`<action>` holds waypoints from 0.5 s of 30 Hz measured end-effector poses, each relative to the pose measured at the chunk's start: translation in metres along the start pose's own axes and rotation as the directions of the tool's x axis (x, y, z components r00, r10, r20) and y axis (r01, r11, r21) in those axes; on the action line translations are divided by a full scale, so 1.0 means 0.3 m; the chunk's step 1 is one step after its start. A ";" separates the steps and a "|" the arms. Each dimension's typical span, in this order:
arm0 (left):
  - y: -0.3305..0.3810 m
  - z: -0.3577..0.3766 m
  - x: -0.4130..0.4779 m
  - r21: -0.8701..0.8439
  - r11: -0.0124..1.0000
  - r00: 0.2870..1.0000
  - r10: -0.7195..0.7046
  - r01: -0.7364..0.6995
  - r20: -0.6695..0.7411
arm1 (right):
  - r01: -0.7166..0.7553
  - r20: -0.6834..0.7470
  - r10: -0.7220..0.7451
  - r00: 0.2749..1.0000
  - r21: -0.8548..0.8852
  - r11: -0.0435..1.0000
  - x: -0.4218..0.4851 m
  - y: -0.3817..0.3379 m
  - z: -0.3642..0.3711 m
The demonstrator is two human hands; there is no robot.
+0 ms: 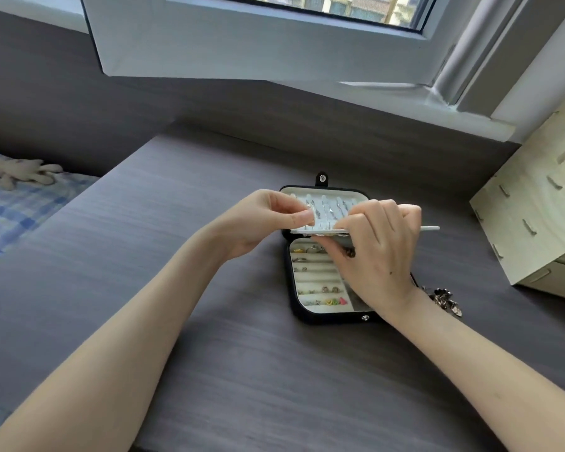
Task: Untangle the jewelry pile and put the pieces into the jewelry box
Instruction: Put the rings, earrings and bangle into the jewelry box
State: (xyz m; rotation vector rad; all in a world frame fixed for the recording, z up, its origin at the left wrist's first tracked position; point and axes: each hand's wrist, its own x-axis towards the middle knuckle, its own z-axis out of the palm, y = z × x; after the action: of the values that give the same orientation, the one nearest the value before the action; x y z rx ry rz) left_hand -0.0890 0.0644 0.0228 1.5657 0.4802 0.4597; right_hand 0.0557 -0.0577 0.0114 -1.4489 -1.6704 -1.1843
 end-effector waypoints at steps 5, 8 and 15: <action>0.000 0.000 0.005 0.028 1.000 0.999 -0.004 0.003 0.034 | -0.011 0.005 0.011 1.000 -0.018 1.000 0.005 -0.003 -0.003; 0.003 -0.002 0.005 0.031 0.999 0.999 0.010 -0.012 0.045 | -0.017 0.003 0.017 1.000 -0.016 1.000 0.003 -0.003 -0.001; 0.004 0.006 0.002 0.027 0.999 0.999 0.027 -0.028 0.035 | -0.018 -0.003 0.018 1.000 0.004 1.000 0.002 0.000 0.001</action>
State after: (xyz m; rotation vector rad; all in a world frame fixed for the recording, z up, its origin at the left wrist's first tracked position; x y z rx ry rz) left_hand -0.0874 0.0631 0.0238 1.6060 0.4409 0.4481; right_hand 0.0555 -0.0572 0.0119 -1.4559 -1.6537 -1.1725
